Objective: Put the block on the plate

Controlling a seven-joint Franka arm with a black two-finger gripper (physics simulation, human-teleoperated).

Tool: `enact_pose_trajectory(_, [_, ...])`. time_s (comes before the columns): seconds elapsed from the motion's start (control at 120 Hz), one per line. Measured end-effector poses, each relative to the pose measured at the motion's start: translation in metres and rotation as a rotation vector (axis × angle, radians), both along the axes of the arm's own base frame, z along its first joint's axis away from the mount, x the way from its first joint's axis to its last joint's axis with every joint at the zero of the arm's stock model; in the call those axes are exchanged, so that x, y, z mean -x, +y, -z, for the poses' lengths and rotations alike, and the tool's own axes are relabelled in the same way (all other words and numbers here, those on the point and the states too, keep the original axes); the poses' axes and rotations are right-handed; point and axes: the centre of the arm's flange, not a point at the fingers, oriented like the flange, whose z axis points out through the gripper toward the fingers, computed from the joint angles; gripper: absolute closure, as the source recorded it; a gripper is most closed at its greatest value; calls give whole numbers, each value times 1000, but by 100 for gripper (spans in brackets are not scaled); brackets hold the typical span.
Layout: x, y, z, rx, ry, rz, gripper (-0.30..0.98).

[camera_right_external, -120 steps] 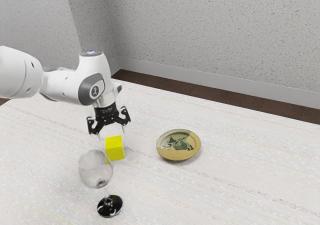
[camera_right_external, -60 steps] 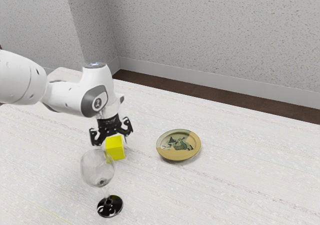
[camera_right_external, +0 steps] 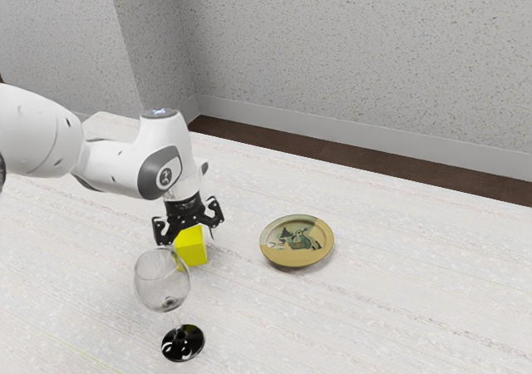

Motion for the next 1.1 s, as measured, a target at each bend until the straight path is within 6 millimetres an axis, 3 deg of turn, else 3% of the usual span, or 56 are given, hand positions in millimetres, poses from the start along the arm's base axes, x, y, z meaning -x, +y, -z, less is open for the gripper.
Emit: enact_pose_trajectory(1.1, [-4,5,16,-9,14,16,0])
